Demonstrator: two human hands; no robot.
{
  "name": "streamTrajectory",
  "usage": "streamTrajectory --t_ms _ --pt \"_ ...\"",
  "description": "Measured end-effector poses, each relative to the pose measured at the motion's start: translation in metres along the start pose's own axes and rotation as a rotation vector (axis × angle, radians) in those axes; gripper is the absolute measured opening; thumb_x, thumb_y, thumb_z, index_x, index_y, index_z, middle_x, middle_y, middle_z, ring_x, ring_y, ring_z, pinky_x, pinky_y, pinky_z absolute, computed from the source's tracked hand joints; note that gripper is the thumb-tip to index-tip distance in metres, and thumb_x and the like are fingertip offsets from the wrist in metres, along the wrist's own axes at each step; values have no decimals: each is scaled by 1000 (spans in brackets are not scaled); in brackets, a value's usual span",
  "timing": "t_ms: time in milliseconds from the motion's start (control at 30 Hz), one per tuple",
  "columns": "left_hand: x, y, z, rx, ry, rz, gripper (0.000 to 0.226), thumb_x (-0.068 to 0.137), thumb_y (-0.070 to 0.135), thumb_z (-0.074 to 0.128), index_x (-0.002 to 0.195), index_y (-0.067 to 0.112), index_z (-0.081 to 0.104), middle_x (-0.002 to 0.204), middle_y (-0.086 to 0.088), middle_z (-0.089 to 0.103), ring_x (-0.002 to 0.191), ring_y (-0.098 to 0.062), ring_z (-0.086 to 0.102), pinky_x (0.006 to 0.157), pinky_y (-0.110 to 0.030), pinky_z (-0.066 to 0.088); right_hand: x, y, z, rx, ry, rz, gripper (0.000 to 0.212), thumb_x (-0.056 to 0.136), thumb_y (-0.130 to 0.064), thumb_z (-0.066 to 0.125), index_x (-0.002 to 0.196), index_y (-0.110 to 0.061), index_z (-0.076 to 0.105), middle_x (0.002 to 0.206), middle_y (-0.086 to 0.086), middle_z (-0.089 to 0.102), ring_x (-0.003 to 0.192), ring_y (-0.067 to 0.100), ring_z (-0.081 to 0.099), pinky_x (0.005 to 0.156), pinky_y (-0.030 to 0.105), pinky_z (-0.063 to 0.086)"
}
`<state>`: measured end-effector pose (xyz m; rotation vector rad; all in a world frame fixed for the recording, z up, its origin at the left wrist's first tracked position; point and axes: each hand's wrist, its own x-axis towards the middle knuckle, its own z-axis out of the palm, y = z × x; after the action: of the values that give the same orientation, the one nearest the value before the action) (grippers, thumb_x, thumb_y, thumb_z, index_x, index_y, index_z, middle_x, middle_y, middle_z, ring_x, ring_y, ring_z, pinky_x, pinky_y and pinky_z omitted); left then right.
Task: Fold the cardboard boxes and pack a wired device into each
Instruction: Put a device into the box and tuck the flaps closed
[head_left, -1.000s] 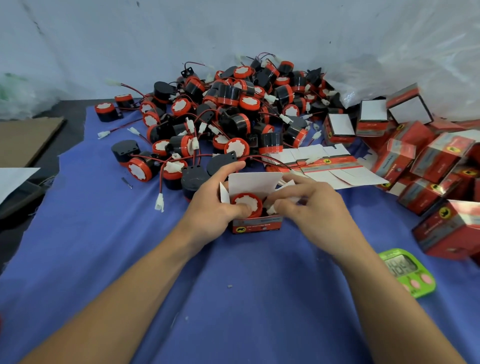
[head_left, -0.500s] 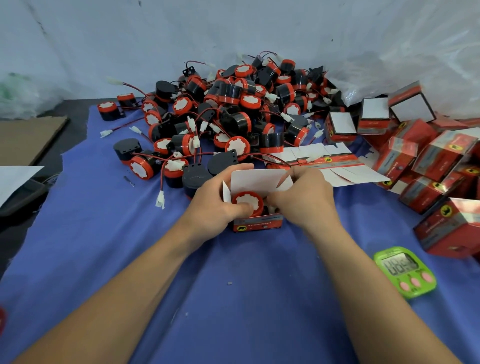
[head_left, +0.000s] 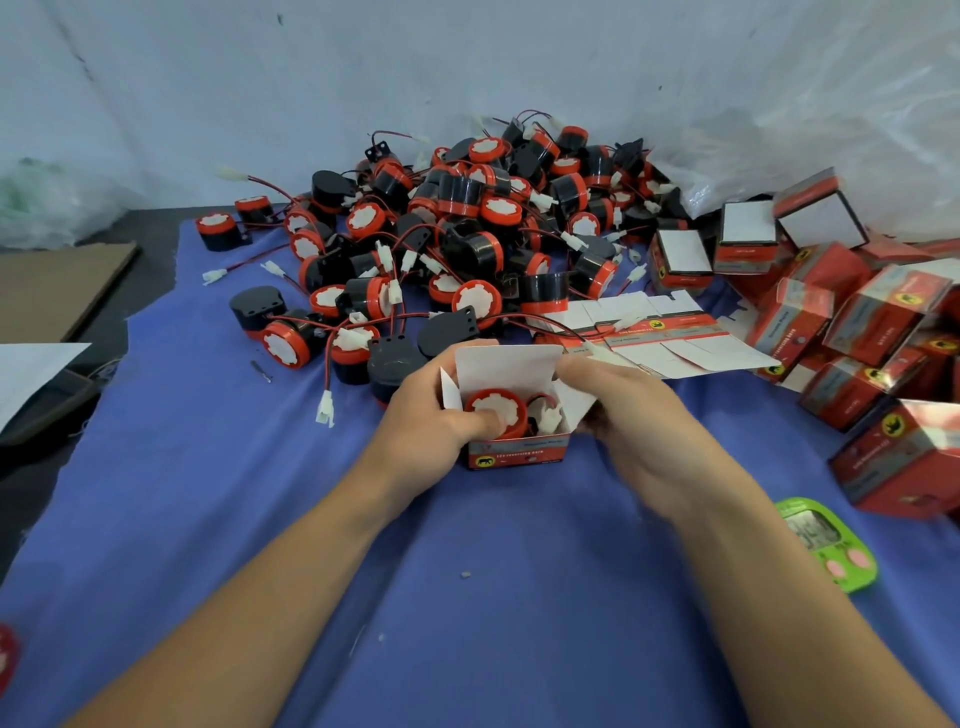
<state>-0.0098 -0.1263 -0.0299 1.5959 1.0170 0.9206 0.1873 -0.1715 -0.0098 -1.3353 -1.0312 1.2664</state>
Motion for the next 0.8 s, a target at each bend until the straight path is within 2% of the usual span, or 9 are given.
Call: streamTrajectory --t_ms 100,233,333,400,500,567,633,700,800 --pt "0 0 0 2 -3 -8 58 72 12 72 122 40 66 121 9 75 118 -14 69 105 -50 54 0 2 -4 125 26 19 31 84 -30 59 102 -24 84 116 12 76 114 44 62 115 57 40" --pt "-1 1 0 11 6 -2 60 73 12 71 128 34 66 121 8 75 118 -15 68 104 -51 54 -3 6 -8 23 -89 -60 28 99 -16 58 117 -19 79 126 19 71 130 51 51 115 65 35" --pt "-2 3 0 11 11 -1 58 74 12 72 129 30 67 121 7 75 117 -15 69 104 -51 54 -8 2 -15 10 -266 -86 38 100 -6 58 133 -21 69 130 8 72 128 31 62 116 54 42" --pt "-3 3 1 14 6 4 56 76 11 72 129 28 67 122 6 75 119 -17 69 104 -52 54 -11 1 -13 -30 -282 -93 48 94 6 58 133 -21 68 126 6 74 122 26 67 112 49 47" --pt "-2 3 0 20 3 4 54 77 11 72 128 28 68 121 6 76 117 -17 70 103 -52 55 -12 1 0 -96 -96 -104 41 90 4 63 118 -24 76 111 2 79 108 22 74 102 49 56" --pt "-1 2 -1 36 -8 5 52 78 12 72 127 30 69 120 6 76 115 -17 70 102 -52 55 -11 4 9 -171 88 -111 28 88 -7 67 100 -29 80 97 -5 80 96 18 76 90 47 62" --pt "-1 2 -2 47 -19 12 51 78 13 73 124 34 71 120 7 76 114 -17 71 101 -52 56 -8 4 15 -351 304 -138 15 85 -19 68 82 -31 78 81 -11 77 84 16 72 75 44 63" --pt "-1 3 -2 66 -12 24 52 75 14 74 119 41 72 118 9 77 113 -15 71 100 -51 56 -4 2 22 -562 439 -160 7 82 -26 69 80 -29 75 73 -11 73 79 18 68 67 38 58" --pt "-1 5 -2 114 -26 37 56 74 16 75 121 46 70 119 11 76 115 -15 70 100 -53 56 -1 -3 31 -790 510 -120 14 82 -28 70 95 -33 75 82 -7 73 81 26 63 67 34 50"
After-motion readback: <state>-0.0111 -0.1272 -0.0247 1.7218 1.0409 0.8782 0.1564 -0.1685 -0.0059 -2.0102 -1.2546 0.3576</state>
